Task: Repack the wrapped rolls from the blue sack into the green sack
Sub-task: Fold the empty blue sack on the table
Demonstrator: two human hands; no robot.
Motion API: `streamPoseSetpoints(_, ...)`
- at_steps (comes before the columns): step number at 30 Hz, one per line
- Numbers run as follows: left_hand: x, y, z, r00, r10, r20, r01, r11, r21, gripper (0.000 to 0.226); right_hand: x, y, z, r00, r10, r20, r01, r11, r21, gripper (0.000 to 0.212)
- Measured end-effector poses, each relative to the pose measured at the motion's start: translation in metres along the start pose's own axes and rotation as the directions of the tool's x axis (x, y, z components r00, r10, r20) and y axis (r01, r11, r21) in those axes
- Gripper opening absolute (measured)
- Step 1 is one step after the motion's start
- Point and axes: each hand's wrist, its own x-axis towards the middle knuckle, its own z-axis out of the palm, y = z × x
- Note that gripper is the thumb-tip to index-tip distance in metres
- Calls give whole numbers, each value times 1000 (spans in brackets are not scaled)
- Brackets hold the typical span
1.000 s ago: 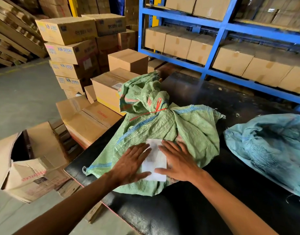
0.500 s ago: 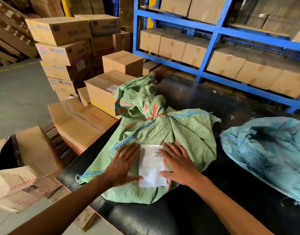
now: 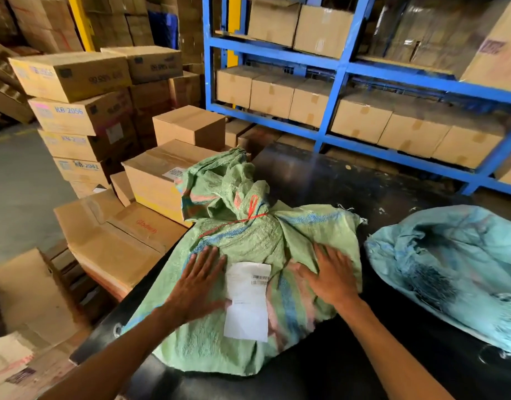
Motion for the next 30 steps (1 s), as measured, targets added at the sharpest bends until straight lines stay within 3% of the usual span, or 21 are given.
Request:
streamPoseSetpoints(4,43,-32,-16,997,20,71,-25,997,74,110,9,-8,-2,999,34,11,-34,999,-19,94)
streamPoseSetpoints(7,76,-37,-27,999,30,29,-33,992,125,111,23,-9,1,998,57,39,-56,998,-13,93)
streamPoseSetpoints(9,94,-34,-37,988,-29,149,9,991,136,111,31,-10,3,996,85,7,-85,996,-18,95)
streamPoseSetpoints(13,120,-35,-40,979,-86,187,60,988,143,111,49,-17,10,987,110,-114,-109,994,8,105)
streamPoseSetpoints(17,128,-31,-49,954,-135,267,108,988,113,112,68,-21,10,989,141,-51,-139,989,51,94)
streamPoseSetpoints(19,126,-22,-64,935,-144,324,119,988,97,103,68,-19,9,992,118,-44,-115,991,66,98)
streamPoseSetpoints(21,123,6,-85,950,-128,285,100,989,110,69,60,-13,6,995,77,-59,-71,992,104,103)
streamPoseSetpoints(23,121,53,-113,989,-83,125,63,986,155,40,48,-8,5,994,41,-99,-10,957,290,93)
streamPoseSetpoints(26,124,136,-137,993,90,-81,-92,996,-18,48,14,10,-3,952,164,-260,59,734,677,52)
streamPoseSetpoints(28,127,186,-140,972,223,-78,-236,938,-254,55,-14,39,-5,890,282,-358,51,719,693,25)
streamPoseSetpoints(30,129,230,-135,929,369,-11,-347,863,-368,55,-43,81,-7,876,357,-324,-60,748,661,18)
